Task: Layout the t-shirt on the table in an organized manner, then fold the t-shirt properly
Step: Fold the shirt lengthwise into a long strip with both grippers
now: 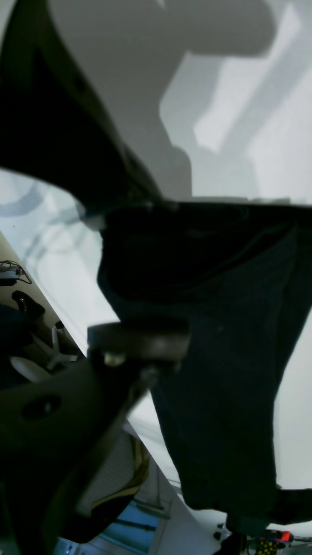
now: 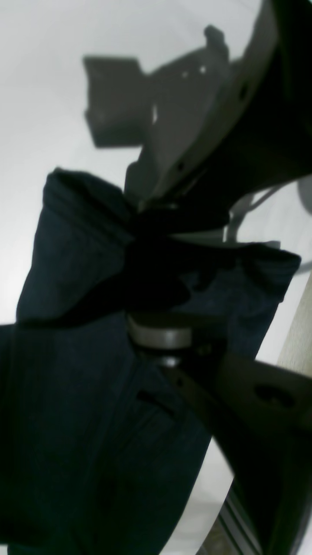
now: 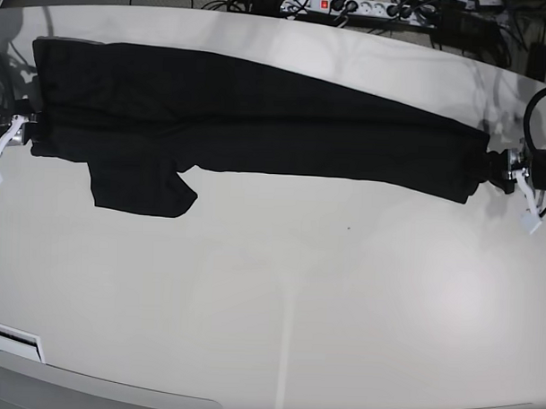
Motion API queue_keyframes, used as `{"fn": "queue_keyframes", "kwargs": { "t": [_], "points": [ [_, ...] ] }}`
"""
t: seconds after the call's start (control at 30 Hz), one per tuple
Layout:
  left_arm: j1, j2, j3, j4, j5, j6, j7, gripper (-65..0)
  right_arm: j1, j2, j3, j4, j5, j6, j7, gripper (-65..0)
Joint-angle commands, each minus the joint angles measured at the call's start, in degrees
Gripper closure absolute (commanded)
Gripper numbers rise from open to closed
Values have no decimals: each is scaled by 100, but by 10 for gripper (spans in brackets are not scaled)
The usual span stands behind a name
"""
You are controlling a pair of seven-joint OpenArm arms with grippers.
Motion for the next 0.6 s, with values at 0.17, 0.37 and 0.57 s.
{"fn": "queue_keyframes", "kwargs": {
  "t": [0.17, 0.37, 0.57],
  "points": [
    [-109, -153, -33, 63, -68, -13, -87, -349, 361, 234, 42, 101, 831, -131, 66, -319],
    [-111, -133, -33, 61, -52, -13, -293, -349, 682, -297, 33, -33, 295, -442, 669, -319],
    [-109, 7, -33, 61, 85, -15, -367, -349, 1340, -656, 33, -911, 33, -664, 1034, -319]
  ]
}}
